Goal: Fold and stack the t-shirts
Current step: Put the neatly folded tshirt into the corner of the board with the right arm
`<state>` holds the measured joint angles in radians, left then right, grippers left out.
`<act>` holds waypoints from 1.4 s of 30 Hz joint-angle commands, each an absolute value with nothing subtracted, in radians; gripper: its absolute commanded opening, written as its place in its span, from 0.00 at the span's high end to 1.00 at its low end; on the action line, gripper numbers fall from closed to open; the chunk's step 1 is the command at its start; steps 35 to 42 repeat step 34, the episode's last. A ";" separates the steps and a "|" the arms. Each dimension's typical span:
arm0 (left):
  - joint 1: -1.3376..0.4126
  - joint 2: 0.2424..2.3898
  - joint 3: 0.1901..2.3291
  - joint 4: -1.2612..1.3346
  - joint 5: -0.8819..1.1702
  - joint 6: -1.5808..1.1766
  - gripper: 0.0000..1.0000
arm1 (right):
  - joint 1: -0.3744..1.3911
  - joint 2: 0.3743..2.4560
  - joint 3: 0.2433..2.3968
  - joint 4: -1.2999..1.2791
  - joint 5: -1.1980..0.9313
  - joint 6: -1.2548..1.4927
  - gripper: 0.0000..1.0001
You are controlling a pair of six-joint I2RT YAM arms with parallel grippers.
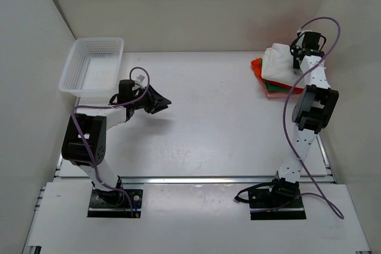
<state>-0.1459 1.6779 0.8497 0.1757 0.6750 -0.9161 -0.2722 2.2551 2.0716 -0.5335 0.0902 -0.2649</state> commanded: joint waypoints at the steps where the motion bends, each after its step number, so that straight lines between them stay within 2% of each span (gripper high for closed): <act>1: -0.153 1.623 0.827 0.160 0.664 -0.877 0.53 | -0.259 2.226 2.069 -0.204 0.246 -0.308 0.96; 3: -0.147 1.602 0.822 0.124 0.666 -0.852 0.53 | -0.256 2.249 2.091 -0.164 0.224 -0.317 0.91; 5: -0.150 1.563 0.822 0.066 0.651 -0.819 0.53 | -0.247 2.266 2.109 -0.140 0.219 -0.337 0.80; 6: -0.153 1.552 0.825 0.051 0.629 -0.802 0.51 | -0.236 2.269 2.108 -0.103 0.253 -0.339 0.60; 8: -0.150 1.529 0.816 0.040 0.623 -0.786 0.45 | -0.224 2.261 2.099 -0.068 0.294 -0.341 0.30; 9: -0.147 1.525 0.816 0.026 0.618 -0.775 0.35 | -0.209 2.235 2.094 -0.039 0.343 -0.344 0.21; 10: -0.152 1.519 0.815 0.005 0.615 -0.764 0.02 | -0.201 2.226 2.082 -0.016 0.400 -0.356 0.01; 14: -0.166 1.454 0.828 -0.144 0.542 -0.672 0.04 | -0.187 2.096 2.024 0.051 0.535 -0.359 0.01; 16: -0.166 1.424 0.831 -0.213 0.488 -0.599 0.01 | -0.175 1.960 1.945 0.087 0.554 -0.345 0.00; 18: -0.166 1.407 0.850 -0.322 0.434 -0.530 0.01 | -0.164 1.851 1.849 0.078 0.536 -0.276 0.00; 21: -0.185 1.373 0.859 -0.432 0.330 -0.412 0.01 | -0.101 1.644 1.586 0.035 0.483 -0.187 0.01; 23: -0.198 1.341 0.848 -0.480 0.221 -0.377 0.02 | 0.031 1.536 1.443 0.009 0.570 -0.239 0.01; 25: -0.196 1.232 0.807 -0.492 0.216 -0.322 0.02 | 0.137 1.377 1.300 -0.047 0.629 -0.241 0.01; 29: -0.140 0.981 0.759 -0.503 0.199 -0.250 0.01 | 0.318 1.131 1.048 -0.236 0.542 -0.101 0.01; 32: -0.173 0.774 0.778 -0.560 0.141 -0.106 0.01 | 0.473 0.889 0.854 -0.307 0.618 -0.083 0.01; 34: -0.192 0.700 0.785 -0.558 0.068 -0.103 0.01 | 0.503 0.794 0.786 -0.400 0.637 -0.016 0.01; 42: -0.192 0.700 0.785 -0.558 0.068 -0.103 0.01 | 0.503 0.794 0.786 -0.400 0.637 -0.016 0.01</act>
